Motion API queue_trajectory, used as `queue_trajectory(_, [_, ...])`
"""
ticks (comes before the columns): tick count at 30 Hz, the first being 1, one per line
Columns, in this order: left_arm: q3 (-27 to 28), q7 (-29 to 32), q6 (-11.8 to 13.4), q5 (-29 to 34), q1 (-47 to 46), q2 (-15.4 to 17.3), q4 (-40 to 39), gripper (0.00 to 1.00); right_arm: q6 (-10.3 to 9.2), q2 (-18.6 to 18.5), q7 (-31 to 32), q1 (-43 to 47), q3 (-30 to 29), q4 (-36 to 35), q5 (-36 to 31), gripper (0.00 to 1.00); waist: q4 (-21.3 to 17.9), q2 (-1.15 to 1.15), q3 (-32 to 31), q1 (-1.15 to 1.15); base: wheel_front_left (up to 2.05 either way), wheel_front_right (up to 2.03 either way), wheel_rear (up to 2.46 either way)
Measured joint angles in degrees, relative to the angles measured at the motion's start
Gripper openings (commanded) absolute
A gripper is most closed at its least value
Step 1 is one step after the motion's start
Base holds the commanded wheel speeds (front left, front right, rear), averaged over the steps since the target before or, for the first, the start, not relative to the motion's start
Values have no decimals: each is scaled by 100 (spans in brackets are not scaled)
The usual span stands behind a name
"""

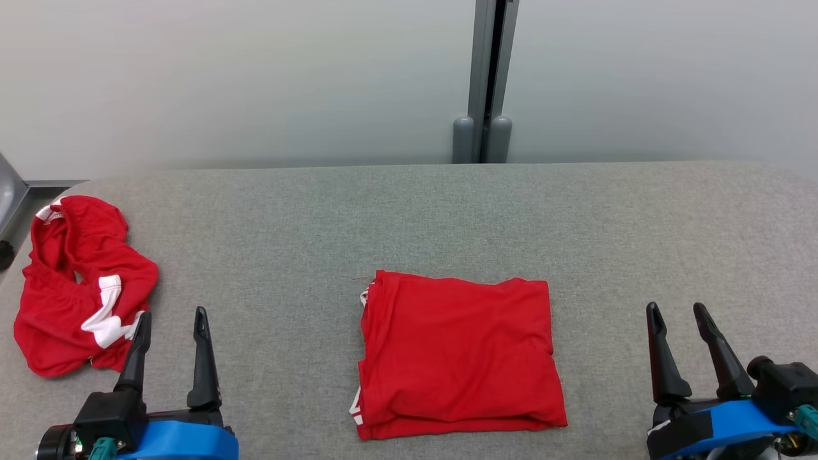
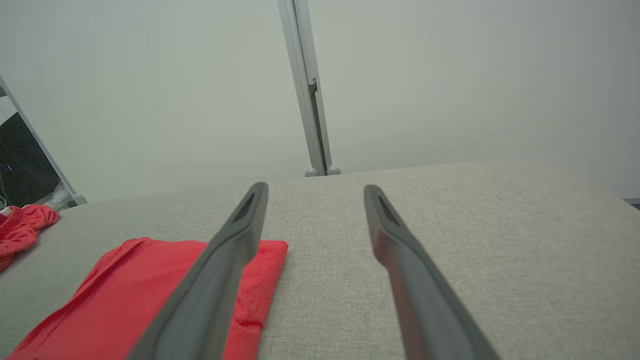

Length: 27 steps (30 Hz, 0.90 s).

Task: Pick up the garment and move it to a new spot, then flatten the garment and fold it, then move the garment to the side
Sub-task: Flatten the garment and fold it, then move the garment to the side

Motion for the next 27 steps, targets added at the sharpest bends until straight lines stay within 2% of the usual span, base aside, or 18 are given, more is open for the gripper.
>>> queue_trajectory(13, [-174,208,-37,43,-75,64,141,100,0,0,333,209,51,-412,-135,100,13,0,-42,0,0,0,0])
queue_trajectory(27, [-248,281,51,63,-112,129,165,100,0,0,493,285,82,-331,-164,100,14,0,-30,0,0,0,0])
